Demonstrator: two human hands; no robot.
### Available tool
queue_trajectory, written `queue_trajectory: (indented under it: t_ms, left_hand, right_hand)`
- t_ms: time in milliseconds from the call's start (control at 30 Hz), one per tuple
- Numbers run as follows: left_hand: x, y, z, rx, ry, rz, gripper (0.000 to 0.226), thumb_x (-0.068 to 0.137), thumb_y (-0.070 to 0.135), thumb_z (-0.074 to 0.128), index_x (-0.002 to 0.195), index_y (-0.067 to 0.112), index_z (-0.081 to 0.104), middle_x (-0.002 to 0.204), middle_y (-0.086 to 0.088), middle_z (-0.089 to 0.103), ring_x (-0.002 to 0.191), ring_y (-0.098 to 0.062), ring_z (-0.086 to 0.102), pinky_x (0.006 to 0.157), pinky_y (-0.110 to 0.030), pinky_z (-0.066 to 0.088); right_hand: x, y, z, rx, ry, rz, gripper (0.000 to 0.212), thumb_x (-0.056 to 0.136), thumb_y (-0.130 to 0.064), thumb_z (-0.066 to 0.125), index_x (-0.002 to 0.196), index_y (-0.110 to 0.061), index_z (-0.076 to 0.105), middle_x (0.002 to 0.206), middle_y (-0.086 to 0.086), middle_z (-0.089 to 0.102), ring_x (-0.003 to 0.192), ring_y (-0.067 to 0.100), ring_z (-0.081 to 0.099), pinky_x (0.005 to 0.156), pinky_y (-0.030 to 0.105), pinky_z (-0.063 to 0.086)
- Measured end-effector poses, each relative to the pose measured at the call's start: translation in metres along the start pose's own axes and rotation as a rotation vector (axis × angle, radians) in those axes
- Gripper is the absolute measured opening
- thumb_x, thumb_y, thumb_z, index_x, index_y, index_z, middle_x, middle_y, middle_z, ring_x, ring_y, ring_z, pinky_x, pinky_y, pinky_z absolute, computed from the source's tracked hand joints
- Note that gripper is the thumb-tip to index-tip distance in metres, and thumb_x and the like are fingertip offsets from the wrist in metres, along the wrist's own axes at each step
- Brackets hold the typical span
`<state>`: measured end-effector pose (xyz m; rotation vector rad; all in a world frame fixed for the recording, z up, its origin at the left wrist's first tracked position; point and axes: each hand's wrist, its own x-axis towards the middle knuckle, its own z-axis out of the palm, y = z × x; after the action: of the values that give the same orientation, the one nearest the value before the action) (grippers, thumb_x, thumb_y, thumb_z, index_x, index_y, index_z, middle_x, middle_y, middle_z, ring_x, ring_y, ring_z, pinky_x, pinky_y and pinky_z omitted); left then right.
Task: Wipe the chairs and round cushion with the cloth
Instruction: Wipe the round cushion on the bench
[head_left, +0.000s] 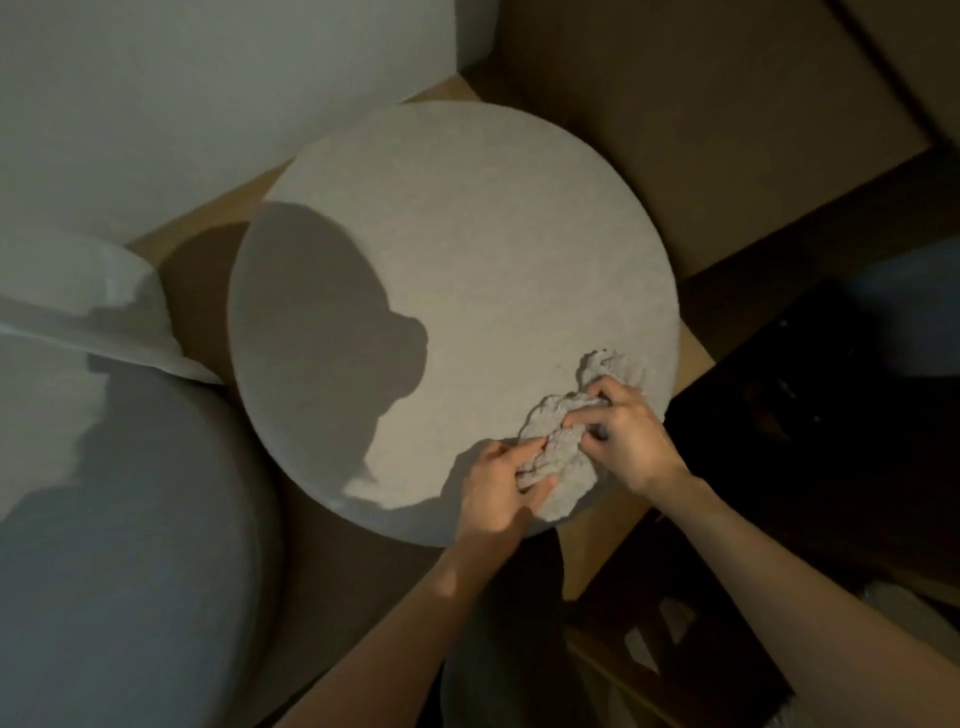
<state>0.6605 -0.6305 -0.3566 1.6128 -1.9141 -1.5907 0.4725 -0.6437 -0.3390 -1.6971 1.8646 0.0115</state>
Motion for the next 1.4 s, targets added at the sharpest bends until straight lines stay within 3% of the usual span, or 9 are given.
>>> queue_trajectory:
  t_ms: [133,200,267,467,700,967,1167,1333,1400]
  left_hand:
    - [-0.003,0.004,-0.012,-0.019,0.02,0.148,0.038,0.092,0.022,0.061,0.13,0.023,0.058,0.12,0.002,0.061,0.104,-0.004,0.056,0.088,-0.008,0.042]
    - [-0.009,-0.006,-0.03,0.095,0.165,0.232,0.035,0.092,0.006,0.058,0.125,0.016,0.062,0.119,-0.001,0.061,0.104,-0.006,0.057,0.091,-0.003,0.036]
    - [-0.012,-0.025,-0.05,0.296,0.243,0.29,0.042,0.086,-0.008,0.058,0.125,0.008,0.06,0.123,-0.01,0.06,0.112,-0.021,0.056,0.101,-0.019,0.036]
    - [-0.015,-0.036,-0.065,0.591,0.059,0.258,0.046,0.08,-0.009,0.066,0.124,0.004,0.062,0.143,-0.026,0.039,0.119,-0.052,0.042,0.101,-0.052,0.035]
    - [-0.012,-0.048,-0.047,0.681,0.074,0.17,0.049,0.1,0.014,0.042,0.147,0.018,0.031,0.159,-0.012,0.005,0.139,-0.041,0.013,0.114,-0.046,0.013]
    - [-0.029,-0.074,-0.065,0.614,0.123,0.339,0.045,0.096,0.01,0.05,0.141,0.008,0.044,0.152,-0.022,0.028,0.139,-0.043,0.025,0.11,-0.057,0.027]
    - [-0.058,-0.125,-0.105,0.726,0.073,0.26,0.065,0.091,0.05,0.024,0.15,0.025,0.016,0.16,-0.009,0.004,0.146,-0.038,-0.004,0.116,-0.059,0.012]
    - [-0.052,-0.138,-0.122,1.018,-0.044,0.606,0.051,0.09,0.012,0.051,0.14,0.006,0.042,0.154,-0.017,0.026,0.141,-0.048,0.012,0.108,-0.072,0.014]
    - [-0.05,-0.141,-0.124,1.137,-0.027,0.6,0.047,0.092,0.008,0.057,0.137,0.005,0.047,0.157,-0.015,0.016,0.143,-0.047,0.002,0.109,-0.07,0.009]
  right_hand:
    - [-0.015,-0.008,0.01,0.11,0.151,0.218,0.025,0.086,-0.035,0.059,0.112,-0.032,0.061,0.138,0.004,0.036,0.126,0.036,0.028,0.101,0.052,0.033]
    - [-0.021,-0.024,0.025,0.09,0.084,0.245,0.054,0.078,-0.065,0.05,0.126,-0.041,0.043,0.148,-0.004,0.018,0.135,0.035,0.011,0.108,0.058,0.021]
    - [-0.025,-0.036,0.042,0.008,0.037,0.241,0.08,0.067,-0.082,0.049,0.135,-0.043,0.031,0.151,-0.006,0.005,0.137,0.036,-0.001,0.111,0.06,0.009]
    - [-0.043,-0.043,0.07,-0.037,0.168,0.188,0.053,0.072,-0.052,0.065,0.121,-0.039,0.048,0.141,0.002,0.029,0.123,0.037,0.02,0.096,0.053,0.029]
    - [-0.101,-0.051,0.121,0.222,0.222,0.202,0.044,0.072,-0.035,0.074,0.112,-0.033,0.057,0.132,0.001,0.033,0.113,0.025,0.023,0.1,0.039,0.034]
    - [-0.093,-0.072,0.081,0.362,0.538,0.142,0.046,0.076,-0.023,0.071,0.12,-0.026,0.058,0.134,0.005,0.039,0.125,0.027,0.03,0.098,0.028,0.026]
    - [-0.039,-0.143,0.103,0.175,0.346,-0.162,0.055,0.079,-0.033,0.067,0.131,-0.03,0.05,0.145,0.006,0.034,0.129,0.034,0.029,0.104,0.044,0.029]
    - [-0.05,-0.141,0.15,-0.177,0.286,-0.195,0.052,0.076,-0.048,0.063,0.125,-0.03,0.055,0.144,0.005,0.041,0.129,0.04,0.03,0.101,0.048,0.021]
    - [-0.065,-0.118,0.149,-0.217,0.278,-0.216,0.045,0.074,-0.048,0.066,0.115,-0.03,0.06,0.138,0.007,0.047,0.125,0.041,0.036,0.097,0.052,0.027]
